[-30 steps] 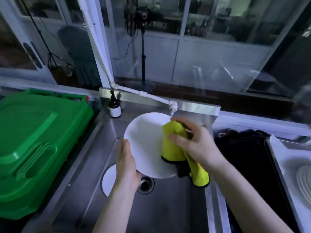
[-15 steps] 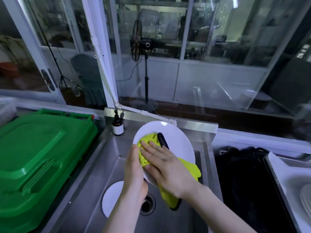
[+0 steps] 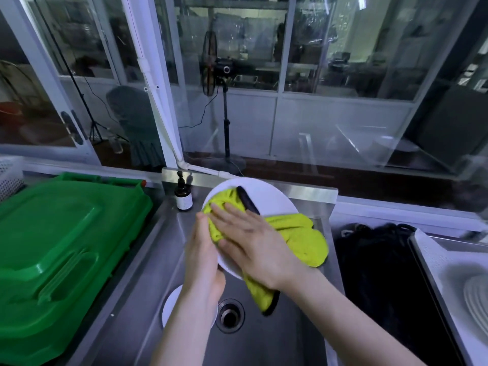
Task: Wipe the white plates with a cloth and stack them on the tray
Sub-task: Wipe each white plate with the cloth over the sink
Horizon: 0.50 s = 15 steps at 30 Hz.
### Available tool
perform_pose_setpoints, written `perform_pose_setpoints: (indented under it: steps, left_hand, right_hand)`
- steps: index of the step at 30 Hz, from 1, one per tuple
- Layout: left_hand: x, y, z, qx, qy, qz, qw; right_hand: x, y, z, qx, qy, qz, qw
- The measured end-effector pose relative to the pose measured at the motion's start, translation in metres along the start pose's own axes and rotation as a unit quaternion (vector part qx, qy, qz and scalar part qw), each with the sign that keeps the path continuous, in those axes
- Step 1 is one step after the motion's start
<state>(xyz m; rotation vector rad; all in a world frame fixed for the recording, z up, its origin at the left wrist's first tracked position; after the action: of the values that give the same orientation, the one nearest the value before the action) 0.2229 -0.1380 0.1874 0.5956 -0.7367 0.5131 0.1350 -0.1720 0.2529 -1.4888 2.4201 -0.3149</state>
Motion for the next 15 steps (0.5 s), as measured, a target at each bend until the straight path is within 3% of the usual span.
perform_pose_setpoints:
  steps: [6, 11, 15]
  left_hand:
    - [0.013, -0.001, -0.013, 0.014, 0.005, -0.005, 1.000]
    - [0.008, 0.003, -0.009, 0.019, -0.004, 0.021, 1.000]
    - [0.019, 0.004, -0.016, 0.035, 0.009, 0.052, 0.998]
  right_hand:
    - [-0.025, 0.050, 0.015, -0.002, -0.012, -0.053, 0.999]
    - [0.008, 0.001, 0.006, 0.050, -0.055, 0.079, 0.994]
    - [0.051, -0.022, -0.004, 0.060, -0.010, 0.154, 0.986]
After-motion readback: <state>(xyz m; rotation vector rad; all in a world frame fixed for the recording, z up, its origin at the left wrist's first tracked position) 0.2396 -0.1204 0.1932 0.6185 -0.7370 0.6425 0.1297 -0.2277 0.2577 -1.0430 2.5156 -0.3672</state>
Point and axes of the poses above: each hand's wrist, its own y-axis away from the middle knuckle, its own z-axis out of the palm, x = y × z, the point moved 8 cm from there along -y, towards the middle knuckle, and after that the axes turned 12 degrees about y, right-handed, at the moved point
